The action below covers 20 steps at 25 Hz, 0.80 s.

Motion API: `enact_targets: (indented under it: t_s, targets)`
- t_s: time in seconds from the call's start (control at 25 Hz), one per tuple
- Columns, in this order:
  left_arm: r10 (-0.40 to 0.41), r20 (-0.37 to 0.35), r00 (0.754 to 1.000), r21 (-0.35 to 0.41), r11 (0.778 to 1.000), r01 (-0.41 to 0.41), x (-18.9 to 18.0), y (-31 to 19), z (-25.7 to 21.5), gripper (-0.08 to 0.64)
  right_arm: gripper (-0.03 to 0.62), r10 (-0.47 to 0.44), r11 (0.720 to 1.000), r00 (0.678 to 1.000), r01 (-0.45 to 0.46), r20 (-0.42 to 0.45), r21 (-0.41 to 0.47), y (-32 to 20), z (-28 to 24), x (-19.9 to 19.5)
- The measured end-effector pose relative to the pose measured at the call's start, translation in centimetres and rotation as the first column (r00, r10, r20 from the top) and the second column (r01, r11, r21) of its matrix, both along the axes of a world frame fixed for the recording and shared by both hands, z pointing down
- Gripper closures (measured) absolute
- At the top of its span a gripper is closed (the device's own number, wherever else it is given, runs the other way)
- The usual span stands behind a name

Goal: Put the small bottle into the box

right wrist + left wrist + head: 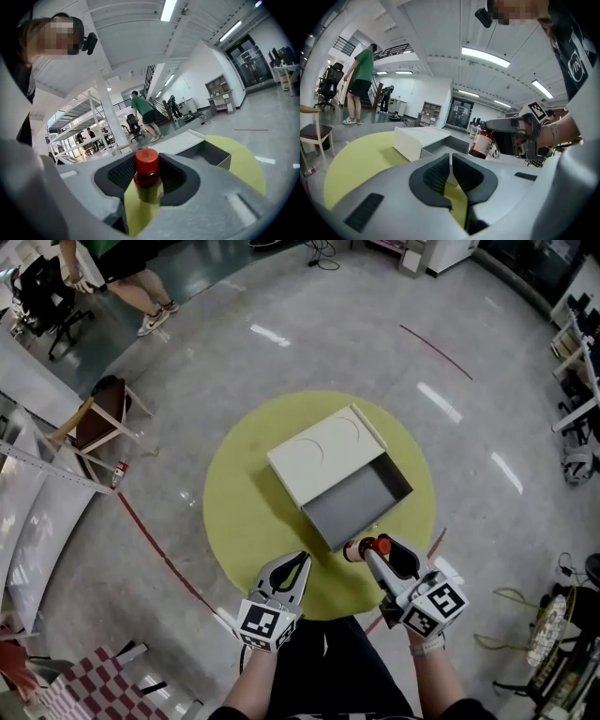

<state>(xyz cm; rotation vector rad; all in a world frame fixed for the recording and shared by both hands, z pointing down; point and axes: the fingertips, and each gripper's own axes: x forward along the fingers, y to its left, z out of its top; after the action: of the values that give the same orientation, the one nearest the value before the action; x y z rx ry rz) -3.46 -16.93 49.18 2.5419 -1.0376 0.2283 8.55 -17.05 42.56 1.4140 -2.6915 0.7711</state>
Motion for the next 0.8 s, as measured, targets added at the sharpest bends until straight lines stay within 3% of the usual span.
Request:
enact_targets:
  t_s: [0.24, 0.8]
  targets:
    - [-0.035, -0.028, 0.999, -0.016, 0.999, 0.034, 0.7, -1.2, 1.0, 0.535, 0.443, -0.019, 1.000, 0.999, 0.020, 0.032, -0.014, -2.5, 0.8, -0.3]
    - [-0.114, -0.064, 0.991, -0.016, 0.993, 0.113, 1.1, -3.2, 0.7, 0.535, 0.443, -0.071, 0.997, 0.998, 0.070, -0.003, -0.018, -5.1, 2.8, -1.7]
